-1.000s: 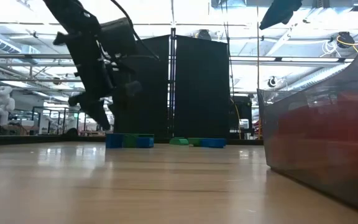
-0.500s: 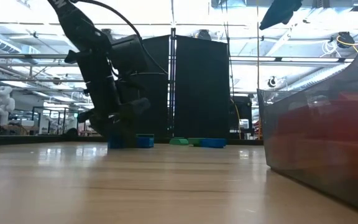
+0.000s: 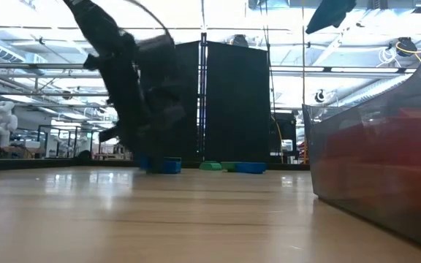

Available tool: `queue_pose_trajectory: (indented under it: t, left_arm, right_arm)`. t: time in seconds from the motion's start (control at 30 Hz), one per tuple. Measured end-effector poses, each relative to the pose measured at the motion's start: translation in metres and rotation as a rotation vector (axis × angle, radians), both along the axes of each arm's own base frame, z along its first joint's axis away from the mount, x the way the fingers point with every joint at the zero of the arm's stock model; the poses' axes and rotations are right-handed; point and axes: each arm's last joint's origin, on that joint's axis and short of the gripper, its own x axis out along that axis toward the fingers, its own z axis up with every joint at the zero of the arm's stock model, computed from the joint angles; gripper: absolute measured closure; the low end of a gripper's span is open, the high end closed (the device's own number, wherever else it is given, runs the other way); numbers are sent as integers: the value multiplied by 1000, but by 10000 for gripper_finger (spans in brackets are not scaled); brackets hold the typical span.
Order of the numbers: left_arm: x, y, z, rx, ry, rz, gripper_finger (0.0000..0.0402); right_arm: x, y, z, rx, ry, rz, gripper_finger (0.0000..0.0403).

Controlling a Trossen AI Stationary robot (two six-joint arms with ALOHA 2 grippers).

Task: Sort blocks
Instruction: Put the blue game piece into the right black bin

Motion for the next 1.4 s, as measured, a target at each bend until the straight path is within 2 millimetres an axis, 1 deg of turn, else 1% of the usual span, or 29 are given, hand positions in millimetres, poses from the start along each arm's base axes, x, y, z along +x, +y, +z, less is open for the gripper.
queue_pose_trajectory:
  t: [0.1,0.2,0.33,0.4,0.47,0.57,0.67,0.77,0.83,0.97,1.03,1.1,1.27,1.4]
  left_arm:
    - [14,0,18,12,-81,-26,322]
    - [20,2,34,36,-121,-19,322]
    - [39,4,70,72,-248,-35,322]
    - [53,6,94,116,-361,-64,322]
    - [62,8,122,166,-471,-91,322]
    - [77,12,168,256,-699,-113,322]
    - [83,14,204,328,-864,-127,322]
    - [85,14,230,368,-1004,-118,322]
    - [85,14,241,370,-1076,-119,322]
    - [84,12,260,343,-1246,-140,322]
    - [83,12,265,328,-1299,-129,322]
    - [82,12,267,318,-1325,-120,322]
    - [82,12,269,321,-1357,-115,322]
    - [82,12,269,321,-1356,-115,322]
  right_arm:
    - [-3,2,2,-5,-10,0,243]
    - [-8,4,5,-7,-30,-4,243]
    - [-14,8,9,-5,-64,-7,243]
    - [-14,9,11,4,-91,16,243]
    - [-13,10,13,29,-130,75,243]
    - [-10,13,17,56,-198,192,243]
    - [-5,16,26,41,-300,324,243]
    - [-3,21,36,-56,-382,419,243]
    - [-1,24,40,-144,-411,460,243]
    - [5,26,47,-365,-413,430,243]
    - [9,28,49,-449,-416,441,240]
    - [13,30,50,-488,-423,470,231]
    - [28,31,47,-507,-410,490,179]
    - [42,29,47,-567,-403,378,132]
